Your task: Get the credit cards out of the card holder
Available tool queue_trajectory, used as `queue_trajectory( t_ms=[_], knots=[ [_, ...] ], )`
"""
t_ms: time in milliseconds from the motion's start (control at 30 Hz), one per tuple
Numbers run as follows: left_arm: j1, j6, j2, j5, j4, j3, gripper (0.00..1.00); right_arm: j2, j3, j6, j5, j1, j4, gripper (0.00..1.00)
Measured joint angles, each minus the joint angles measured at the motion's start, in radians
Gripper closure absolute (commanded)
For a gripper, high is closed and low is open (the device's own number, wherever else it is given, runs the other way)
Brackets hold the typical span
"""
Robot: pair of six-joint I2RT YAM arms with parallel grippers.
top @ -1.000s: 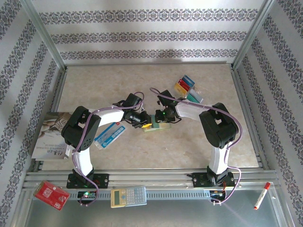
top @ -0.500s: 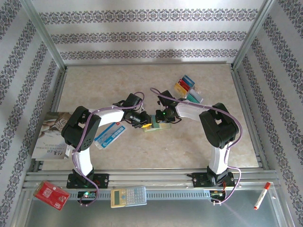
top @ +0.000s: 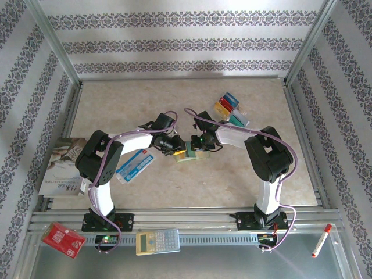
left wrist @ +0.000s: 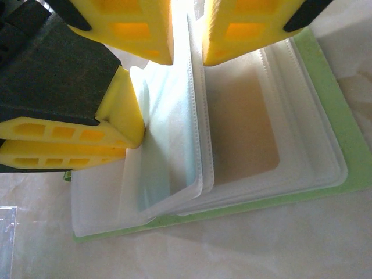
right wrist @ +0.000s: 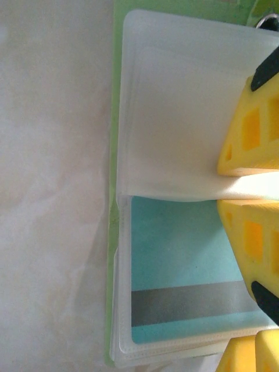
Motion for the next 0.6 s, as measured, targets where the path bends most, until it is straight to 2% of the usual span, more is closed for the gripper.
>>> queue_trajectory(
  t_ms=[167, 433, 600],
  knots=[
    [0.000, 0.000, 0.000, 0.000, 0.000, 0.000, 0.84, 0.000, 0.000, 0.000, 0.000, 0.000, 0.000, 0.80],
    [0.000, 0.004, -0.037, -0.074, -0.016, 0.000, 0.80, 0.000, 0.000, 0.000, 0.000, 0.000, 0.000, 0.80],
    [0.000, 0.003, -0.070, -0.072, 0.000, 0.000, 0.80, 0.000, 0.000, 0.000, 0.000, 0.000, 0.000, 0.80]
  ],
)
